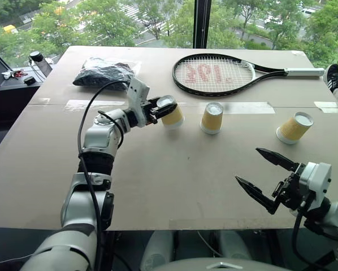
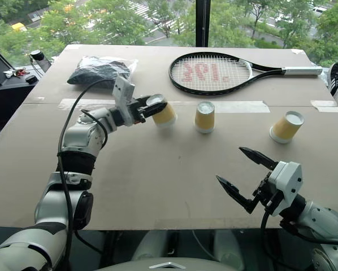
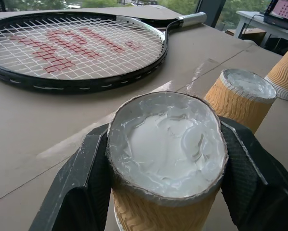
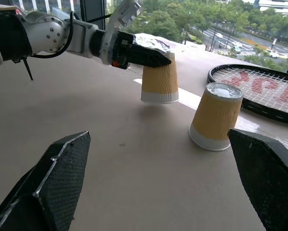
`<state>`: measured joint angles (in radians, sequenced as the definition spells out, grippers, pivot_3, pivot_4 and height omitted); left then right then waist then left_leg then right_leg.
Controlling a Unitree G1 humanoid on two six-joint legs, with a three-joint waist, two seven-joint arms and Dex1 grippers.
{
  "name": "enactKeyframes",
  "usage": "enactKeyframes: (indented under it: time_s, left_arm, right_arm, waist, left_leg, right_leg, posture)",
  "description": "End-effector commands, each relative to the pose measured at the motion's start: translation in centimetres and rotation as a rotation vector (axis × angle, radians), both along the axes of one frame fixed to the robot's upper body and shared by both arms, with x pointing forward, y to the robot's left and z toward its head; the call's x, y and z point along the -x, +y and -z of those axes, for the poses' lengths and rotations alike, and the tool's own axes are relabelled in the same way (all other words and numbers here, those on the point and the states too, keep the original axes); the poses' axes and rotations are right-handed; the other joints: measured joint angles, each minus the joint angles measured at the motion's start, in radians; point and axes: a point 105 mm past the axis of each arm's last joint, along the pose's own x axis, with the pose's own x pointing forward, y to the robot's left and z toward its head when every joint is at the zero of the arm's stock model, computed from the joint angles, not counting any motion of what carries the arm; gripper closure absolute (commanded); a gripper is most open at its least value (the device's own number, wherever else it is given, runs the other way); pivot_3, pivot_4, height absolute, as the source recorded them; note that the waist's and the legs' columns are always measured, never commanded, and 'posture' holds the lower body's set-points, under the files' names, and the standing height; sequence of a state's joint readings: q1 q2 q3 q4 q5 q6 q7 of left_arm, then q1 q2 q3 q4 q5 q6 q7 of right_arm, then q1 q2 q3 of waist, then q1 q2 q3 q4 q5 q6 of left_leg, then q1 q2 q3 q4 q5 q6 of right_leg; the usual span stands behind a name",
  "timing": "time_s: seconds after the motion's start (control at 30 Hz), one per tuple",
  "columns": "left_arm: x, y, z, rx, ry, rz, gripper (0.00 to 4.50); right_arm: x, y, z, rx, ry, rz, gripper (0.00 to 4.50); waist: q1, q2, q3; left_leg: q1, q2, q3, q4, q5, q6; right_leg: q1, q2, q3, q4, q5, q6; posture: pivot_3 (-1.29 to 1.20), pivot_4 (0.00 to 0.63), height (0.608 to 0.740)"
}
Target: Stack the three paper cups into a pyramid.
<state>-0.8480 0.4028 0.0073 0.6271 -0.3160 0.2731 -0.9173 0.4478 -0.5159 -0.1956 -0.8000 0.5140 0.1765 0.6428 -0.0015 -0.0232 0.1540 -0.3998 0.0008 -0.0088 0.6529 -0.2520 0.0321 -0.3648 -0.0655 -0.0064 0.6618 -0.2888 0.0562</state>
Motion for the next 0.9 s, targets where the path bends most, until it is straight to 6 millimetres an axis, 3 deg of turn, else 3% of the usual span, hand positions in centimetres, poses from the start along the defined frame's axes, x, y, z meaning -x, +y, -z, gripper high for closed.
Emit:
enactKeyframes:
  time_s: [0.03,0.37,0.87,0.9]
  left_arm:
    - [-0.4,-1.7,-1.3,-0.027,-0.079,0.070,2.12]
    - [-0.9,-4.3,-0.3,-0.112,-0.121,0.149,2.12]
    - [-1.0,-5.1,1.1,-0.176,-0.124,0.154,2.12]
    - [-1.0,-5.1,1.2,-0.176,-0.122,0.153,1.62]
  right_arm:
    - [0.3,-0.5,-1.1,0.007,-0.050,0.085,0.00]
    - [0.8,-0.9,-1.1,0.017,-0.065,0.165,0.00]
    - [1.1,-0.6,-1.2,0.010,-0.055,0.140,0.00]
    - [1.1,-0.6,-1.2,0.010,-0.054,0.139,0.00]
  waist:
    - [0.001,0.000,0.000]
    - [0.003,0.000,0.000]
    - [0.014,0.000,0.000]
    - [0.014,0.000,0.000]
  left_leg:
    - [0.000,0.000,0.000,0.000,0.000,0.000]
    - [0.000,0.000,0.000,0.000,0.000,0.000]
    - [0.000,0.000,0.000,0.000,0.000,0.000]
    - [0.000,0.000,0.000,0.000,0.000,0.000]
  right_leg:
    - [0.000,0.000,0.000,0.000,0.000,0.000]
    - [0.000,0.001,0.000,0.000,0.000,0.000]
    - [0.000,0.001,0.000,0.000,0.000,0.000]
    - [0.000,0.001,0.000,0.000,0.000,0.000]
  posture:
    - [0.00,0.150,0.740]
    - [0.00,0.150,0.740]
    - [0.00,0.150,0.740]
    - [0.00,0.150,0.740]
